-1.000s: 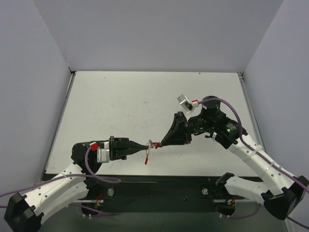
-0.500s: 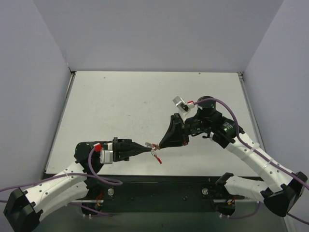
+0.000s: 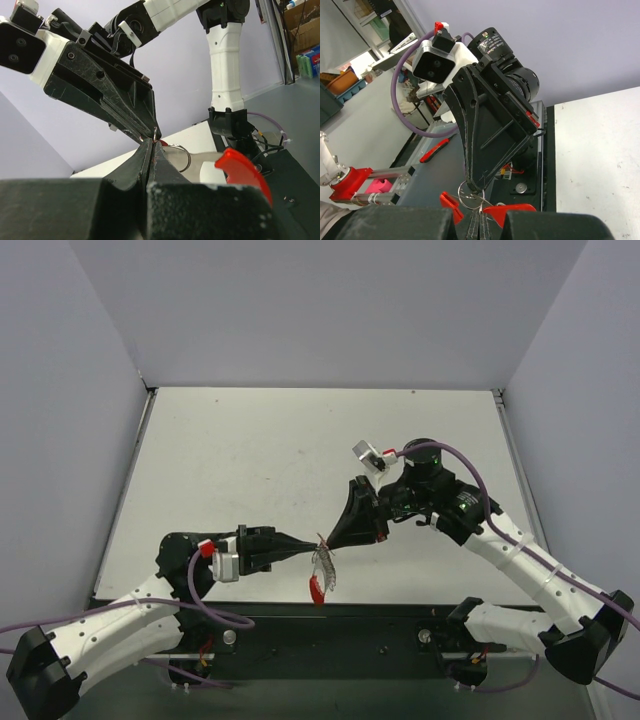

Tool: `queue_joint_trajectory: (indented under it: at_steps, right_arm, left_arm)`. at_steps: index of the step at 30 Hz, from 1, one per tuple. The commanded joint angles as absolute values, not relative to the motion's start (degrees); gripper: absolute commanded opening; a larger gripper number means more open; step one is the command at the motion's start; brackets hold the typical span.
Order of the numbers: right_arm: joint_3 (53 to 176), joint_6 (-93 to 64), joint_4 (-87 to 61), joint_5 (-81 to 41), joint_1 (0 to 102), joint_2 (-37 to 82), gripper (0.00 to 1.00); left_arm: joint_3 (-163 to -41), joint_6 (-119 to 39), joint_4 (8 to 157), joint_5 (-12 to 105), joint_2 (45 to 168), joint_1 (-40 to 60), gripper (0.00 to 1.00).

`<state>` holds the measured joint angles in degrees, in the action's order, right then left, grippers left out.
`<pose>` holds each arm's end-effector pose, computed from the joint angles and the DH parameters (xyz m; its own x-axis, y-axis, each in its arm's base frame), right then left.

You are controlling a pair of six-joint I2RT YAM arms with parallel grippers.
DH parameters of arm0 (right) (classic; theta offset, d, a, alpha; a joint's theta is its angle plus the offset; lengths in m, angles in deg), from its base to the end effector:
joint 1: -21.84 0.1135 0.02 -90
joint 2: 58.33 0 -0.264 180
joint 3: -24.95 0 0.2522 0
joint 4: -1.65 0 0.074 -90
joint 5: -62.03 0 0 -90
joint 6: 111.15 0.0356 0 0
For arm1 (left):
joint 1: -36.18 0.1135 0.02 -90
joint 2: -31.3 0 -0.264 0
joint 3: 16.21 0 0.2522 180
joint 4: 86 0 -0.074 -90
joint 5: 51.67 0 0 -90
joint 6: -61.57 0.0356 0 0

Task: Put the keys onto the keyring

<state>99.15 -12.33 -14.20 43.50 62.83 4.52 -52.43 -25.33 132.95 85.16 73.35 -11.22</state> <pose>0.1529 0.1776 0.3914 -0.1999 -0.1091 -0.9737 -0.9020 -0.3677 0.2264 0.0873 -0.1333 0.3184 0.4189 -0.4009 -0.8148 0.8957 0.0352 0.4432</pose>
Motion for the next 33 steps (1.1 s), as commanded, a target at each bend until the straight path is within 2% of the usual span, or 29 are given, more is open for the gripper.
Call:
queue_joint_trajectory:
  at_steps: [1, 17, 24, 33]
  right_arm:
    - [101.9, -14.2, -13.87, 47.09, 63.41, 4.77, 0.0]
    - [102.52, -9.46, -14.75, 43.67, 63.41, 5.65, 0.0]
    - [101.99, -7.35, -15.27, 41.73, 63.41, 6.62, 0.0]
    - [100.94, -7.53, -16.15, 38.31, 62.19, 7.41, 0.0]
  left_arm:
    - [-55.46, -22.28, 132.28, 82.8, 72.17, -11.72, 0.0]
    - [-57.74, -9.54, 115.15, 76.22, 70.24, -15.94, 0.0]
    - [-56.69, -7.77, 115.4, 72.96, 68.05, -16.73, 0.0]
    - [-57.39, -9.09, 112.86, 75.16, 65.67, -16.82, 0.0]
